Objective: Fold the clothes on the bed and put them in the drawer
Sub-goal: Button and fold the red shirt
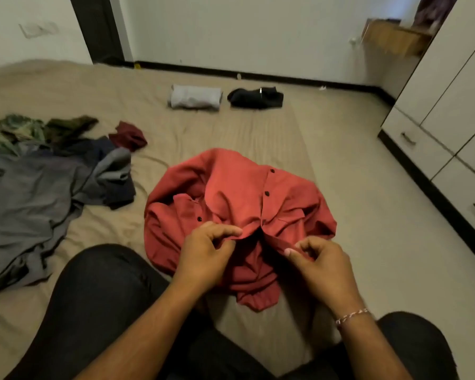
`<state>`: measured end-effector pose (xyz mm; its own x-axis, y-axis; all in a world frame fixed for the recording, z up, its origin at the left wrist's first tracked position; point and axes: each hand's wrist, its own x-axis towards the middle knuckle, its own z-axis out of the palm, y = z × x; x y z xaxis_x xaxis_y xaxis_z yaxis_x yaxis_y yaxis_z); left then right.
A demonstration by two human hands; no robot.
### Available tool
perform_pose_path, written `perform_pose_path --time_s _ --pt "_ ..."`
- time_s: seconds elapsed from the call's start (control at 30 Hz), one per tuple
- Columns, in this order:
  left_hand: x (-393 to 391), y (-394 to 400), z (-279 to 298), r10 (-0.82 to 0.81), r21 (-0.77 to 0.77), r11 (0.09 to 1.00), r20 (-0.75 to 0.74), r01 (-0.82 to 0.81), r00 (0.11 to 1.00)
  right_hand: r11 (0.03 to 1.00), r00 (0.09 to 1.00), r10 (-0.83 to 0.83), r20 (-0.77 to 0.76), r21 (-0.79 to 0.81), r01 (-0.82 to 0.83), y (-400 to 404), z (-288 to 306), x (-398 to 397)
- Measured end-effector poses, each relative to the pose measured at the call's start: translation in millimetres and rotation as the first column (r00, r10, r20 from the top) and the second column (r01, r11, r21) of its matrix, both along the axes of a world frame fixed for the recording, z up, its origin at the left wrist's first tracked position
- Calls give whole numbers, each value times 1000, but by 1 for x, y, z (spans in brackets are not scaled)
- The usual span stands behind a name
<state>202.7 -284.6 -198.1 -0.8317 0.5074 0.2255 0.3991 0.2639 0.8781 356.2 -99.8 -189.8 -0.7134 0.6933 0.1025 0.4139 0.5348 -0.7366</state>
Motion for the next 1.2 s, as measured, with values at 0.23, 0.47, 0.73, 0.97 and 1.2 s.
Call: perform_pose_path --time_s 0.23,0.47,0.73,0.97,1.2 --pt "75 -29 -11 -76 164 986 316 25 946 791 958 -102 -269 -606 -86 -82 -10 38" --pt "83 -29 -10 9 257 962 305 -91 952 744 927 -115 -358 -649 -158 -102 -10 23" --pt "83 -29 -11 -7 287 956 233 -62 972 765 894 -145 -423 -621 -170 -103 -12 19" --pt "81 -28 -9 -4 273 958 301 -83 954 797 897 -115 -427 -579 -173 -105 -15 16" --pt "82 -25 -10 23 235 969 228 -78 973 794 898 -135 -419 -588 -155 -103 -22 9"
